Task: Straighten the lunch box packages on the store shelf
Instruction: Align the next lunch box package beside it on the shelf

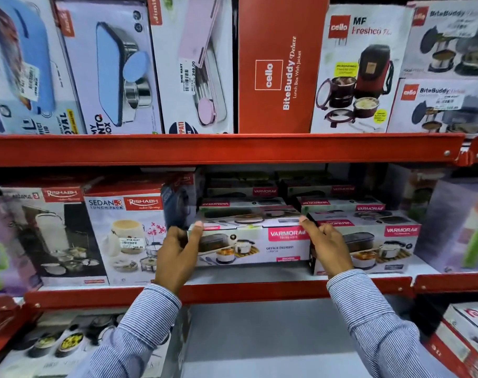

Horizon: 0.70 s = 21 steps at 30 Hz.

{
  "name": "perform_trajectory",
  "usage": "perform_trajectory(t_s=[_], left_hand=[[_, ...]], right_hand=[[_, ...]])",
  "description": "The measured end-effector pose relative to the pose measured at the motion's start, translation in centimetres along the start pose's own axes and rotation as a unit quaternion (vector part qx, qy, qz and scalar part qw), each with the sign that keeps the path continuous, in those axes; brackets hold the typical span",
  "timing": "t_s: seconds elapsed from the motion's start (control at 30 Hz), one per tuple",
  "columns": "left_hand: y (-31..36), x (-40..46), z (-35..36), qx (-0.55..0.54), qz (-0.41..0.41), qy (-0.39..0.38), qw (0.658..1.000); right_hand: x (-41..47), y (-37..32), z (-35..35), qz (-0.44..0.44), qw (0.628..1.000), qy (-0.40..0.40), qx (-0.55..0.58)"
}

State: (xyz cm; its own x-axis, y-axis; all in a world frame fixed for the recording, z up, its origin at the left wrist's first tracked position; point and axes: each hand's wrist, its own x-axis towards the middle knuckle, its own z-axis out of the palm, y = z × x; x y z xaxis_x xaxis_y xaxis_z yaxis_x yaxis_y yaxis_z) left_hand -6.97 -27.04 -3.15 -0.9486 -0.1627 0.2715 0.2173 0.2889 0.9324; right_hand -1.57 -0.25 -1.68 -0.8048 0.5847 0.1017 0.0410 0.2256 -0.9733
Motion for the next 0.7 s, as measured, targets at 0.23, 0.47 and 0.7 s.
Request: perform_trajectory(t_s=[0.23,0.47,0.7], left_hand=[[-1.7,-1.1,0.0,0.012,0.004,-0.052,0.999],[-4.4,-0.3,1.0,0.051,0.008,-0.049,0.997],[-6.2,0.3,2.1,0.072,-0.006,-0.033,0.997]], right_hand=[[1.0,2.2,-0.1,-0.038,0.995,-0.044,-0.075],[1.1,3.8,1.2,-0.035,0.993,-0.052,-0.098],[1.0,5.6,2.3,-0.019,0.99,-0.044,-0.134]])
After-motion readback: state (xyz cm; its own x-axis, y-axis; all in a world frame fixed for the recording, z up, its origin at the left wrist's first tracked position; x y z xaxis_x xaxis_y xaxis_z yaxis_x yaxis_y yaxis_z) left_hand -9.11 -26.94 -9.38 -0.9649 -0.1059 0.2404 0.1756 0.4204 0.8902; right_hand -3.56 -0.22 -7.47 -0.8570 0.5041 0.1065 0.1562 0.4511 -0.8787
